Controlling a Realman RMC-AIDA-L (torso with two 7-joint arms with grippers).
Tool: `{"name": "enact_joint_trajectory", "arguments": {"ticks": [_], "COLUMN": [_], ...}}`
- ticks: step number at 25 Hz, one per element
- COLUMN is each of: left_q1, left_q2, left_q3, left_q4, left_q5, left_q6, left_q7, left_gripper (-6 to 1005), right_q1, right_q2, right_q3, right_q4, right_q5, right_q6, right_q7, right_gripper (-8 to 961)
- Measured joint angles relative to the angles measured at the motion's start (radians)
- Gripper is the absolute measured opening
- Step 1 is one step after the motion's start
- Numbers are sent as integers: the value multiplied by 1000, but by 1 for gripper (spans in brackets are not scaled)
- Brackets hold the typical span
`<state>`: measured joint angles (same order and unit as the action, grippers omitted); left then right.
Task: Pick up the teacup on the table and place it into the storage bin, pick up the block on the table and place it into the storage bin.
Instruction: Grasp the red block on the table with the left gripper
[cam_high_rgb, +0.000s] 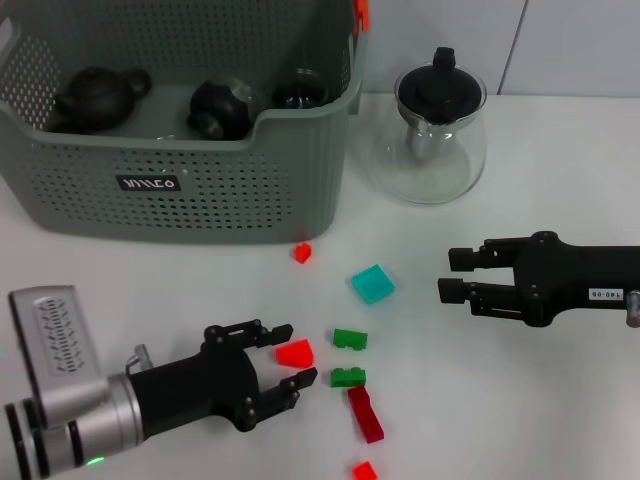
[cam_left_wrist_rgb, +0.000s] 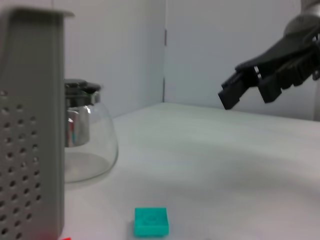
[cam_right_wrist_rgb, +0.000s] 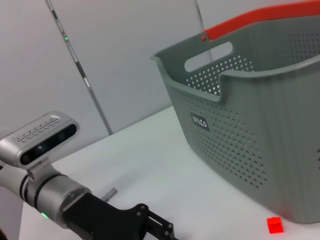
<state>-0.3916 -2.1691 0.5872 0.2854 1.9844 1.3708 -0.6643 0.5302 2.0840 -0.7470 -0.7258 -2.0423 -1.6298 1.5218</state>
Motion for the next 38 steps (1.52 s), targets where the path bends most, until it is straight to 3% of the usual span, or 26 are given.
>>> {"name": "enact_joint_trajectory", "arguments": {"ticks": [26, 38], "left_q1": [-38, 51], "left_q2": [-6, -3], "left_q3": [6, -66], "left_q4": [-57, -20], "left_q5": [-31, -29], "left_q6": [-108, -46], "left_q7": [74, 111], "left_gripper": [557, 555], "right_q1": [-3, -2], "right_q2": [-2, -9], "right_q3": [0, 0], "right_q4": [5, 16], "right_q5": [0, 0], "right_q6": [5, 7], "right_q7": [0, 0], "right_gripper": [519, 520]}}
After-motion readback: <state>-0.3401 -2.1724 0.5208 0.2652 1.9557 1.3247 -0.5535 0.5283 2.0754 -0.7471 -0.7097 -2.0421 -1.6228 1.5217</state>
